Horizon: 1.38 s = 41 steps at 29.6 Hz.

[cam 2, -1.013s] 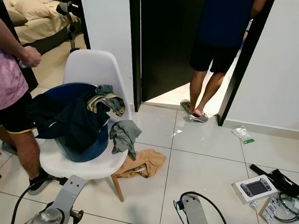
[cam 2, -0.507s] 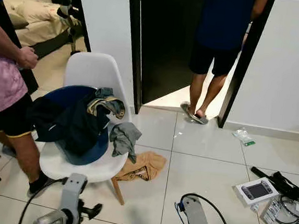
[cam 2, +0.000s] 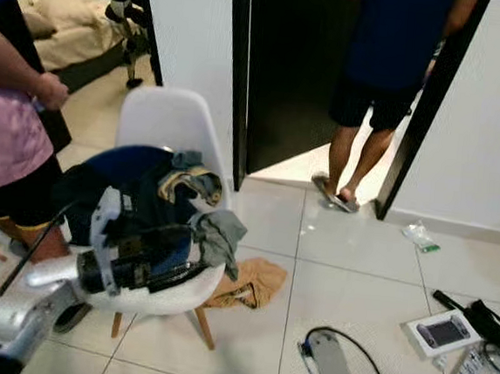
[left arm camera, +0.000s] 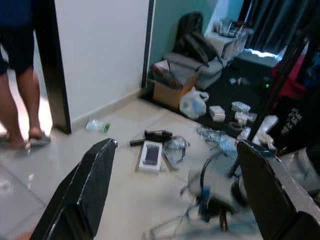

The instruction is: Hang hanger

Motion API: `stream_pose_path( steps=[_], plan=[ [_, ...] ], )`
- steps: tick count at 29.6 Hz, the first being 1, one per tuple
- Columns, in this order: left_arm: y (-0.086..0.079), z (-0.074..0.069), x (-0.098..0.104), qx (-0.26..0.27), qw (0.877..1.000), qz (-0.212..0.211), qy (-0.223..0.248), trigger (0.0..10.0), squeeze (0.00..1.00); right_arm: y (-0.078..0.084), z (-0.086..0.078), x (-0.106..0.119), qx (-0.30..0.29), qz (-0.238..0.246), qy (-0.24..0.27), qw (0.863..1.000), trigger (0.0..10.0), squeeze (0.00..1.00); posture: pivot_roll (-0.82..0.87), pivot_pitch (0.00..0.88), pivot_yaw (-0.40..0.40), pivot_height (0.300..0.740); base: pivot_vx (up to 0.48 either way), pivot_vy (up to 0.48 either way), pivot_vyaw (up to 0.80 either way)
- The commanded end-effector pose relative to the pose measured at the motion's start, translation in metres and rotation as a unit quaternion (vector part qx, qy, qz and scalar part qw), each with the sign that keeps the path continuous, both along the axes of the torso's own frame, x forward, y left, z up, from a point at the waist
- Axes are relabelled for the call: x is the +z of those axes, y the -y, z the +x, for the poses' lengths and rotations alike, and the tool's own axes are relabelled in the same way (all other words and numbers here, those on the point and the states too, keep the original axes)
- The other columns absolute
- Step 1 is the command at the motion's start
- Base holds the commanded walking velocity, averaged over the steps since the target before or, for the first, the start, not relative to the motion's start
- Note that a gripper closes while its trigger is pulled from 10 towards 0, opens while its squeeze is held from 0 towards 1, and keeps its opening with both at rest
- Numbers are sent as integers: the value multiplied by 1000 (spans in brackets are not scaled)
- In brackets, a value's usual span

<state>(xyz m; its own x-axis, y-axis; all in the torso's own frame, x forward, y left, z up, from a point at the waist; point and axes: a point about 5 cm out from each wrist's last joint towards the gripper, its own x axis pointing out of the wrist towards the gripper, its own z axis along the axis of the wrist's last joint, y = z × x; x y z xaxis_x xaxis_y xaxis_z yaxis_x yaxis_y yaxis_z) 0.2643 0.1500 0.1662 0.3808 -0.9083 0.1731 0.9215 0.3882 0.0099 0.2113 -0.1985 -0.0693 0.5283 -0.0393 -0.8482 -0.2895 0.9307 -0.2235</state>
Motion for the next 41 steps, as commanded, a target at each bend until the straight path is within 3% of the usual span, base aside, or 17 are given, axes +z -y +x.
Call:
stream_pose_path(
  steps=[1, 4, 9, 11, 15, 16, 17, 19, 20, 21, 22, 24, 25, 28, 38, 40, 41],
  plan=[
    [7, 0, 16, -14, 999, -18, 23, 10000, 0, 7, 0, 1, -4, -9, 0, 1000, 10000, 0, 1, 7, 6, 740, 341, 0, 0],
    [9, 2, 34, -9, 998, -33, 46, 10000, 0, 8, -1, 1, -4, -9, -1, 1000, 10000, 0, 4, 4, 6, 740, 341, 0, 0],
    [6, 14, 53, 70, 994, -34, 72, 10000, 0, 8, -2, 1, -2, -9, -2, 1000, 10000, 0, 7, 2, 8, 740, 309, 0, 0],
    [2, 17, 51, 106, 992, -18, 64, 10000, 0, 8, -2, 1, -2, -8, -1, 1000, 10000, 0, 4, 2, 12, 740, 289, 0, 0],
    [-11, 22, 39, 200, 976, 84, 35, 10000, 0, 9, -2, 1, -1, -9, -2, 1000, 10000, 0, 5, 5, 8, 740, 0, 0, 0],
    [-11, 22, 39, 200, 976, 84, 35, 10000, 0, 9, -2, 1, -1, -9, -2, 1000, 10000, 0, 5, 5, 8, 740, 0, 0, 0],
    [-22, 27, 33, 243, 957, 156, 22, 10000, 0, 9, -2, 1, -1, -9, -2, 1000, 10000, 0, 5, 5, 7, 740, 0, 0, 0],
    [-22, 27, 33, 243, 957, 156, 22, 10000, 0, 9, -2, 1, -1, -9, -2, 1000, 10000, 0, 5, 5, 7, 740, 0, 0, 0],
    [-35, 29, 29, 273, 938, 215, -5, 10000, 0, 9, -2, 1, 0, -10, -3, 1000, 10000, 0, 14, 7, 6, 740, 0, 0, 0],
    [-51, 30, 27, 315, 907, 278, -38, 10000, 0, 10, -1, 1, 1, -10, -3, 1000, 10000, 0, 16, 7, 8, 740, 0, 0, 0],
    [-51, 30, 27, 315, 907, 278, -38, 10000, 0, 10, -1, 1, 1, -10, -3, 1000, 10000, 0, 16, 7, 8, 740, 0, 0, 0],
    [-68, 27, 30, 356, 865, 348, -63, 10000, 0, 10, -1, 1, 3, -11, -4, 1000, 10000, 0, 16, 7, 8, 740, 0, 0, 0],
    [-68, 27, 30, 356, 865, 348, -63, 10000, 0, 10, -1, 1, 3, -11, -4, 1000, 10000, 0, 16, 7, 8, 740, 0, 0, 0],
    [-76, 19, 31, 391, 825, 401, -71, 10000, 0, 10, -1, 1, 5, -12, -5, 1000, 10000, 0, 15, 10, 15, 740, 0, 0, 0],
    [-87, 14, 16, 473, 787, 377, -118, 10000, 0, 9, -1, 1, 9, -13, -6, 1000, 10000, 0, 22, 15, 14, 740, 0, 0, 0],
    [-99, 11, -2, 529, 754, 358, -156, 10000, 0, 9, -1, 1, 10, -13, -6, 1000, 10000, 0, 23, 17, 16, 740, 0, 0, 0],
    [-99, 11, -2, 529, 754, 358, -156, 10000, 0, 9, -1, 1, 10, -13, -6, 1000, 10000, 0, 23, 17, 16, 740, 0, 0, 0]
  ],
)
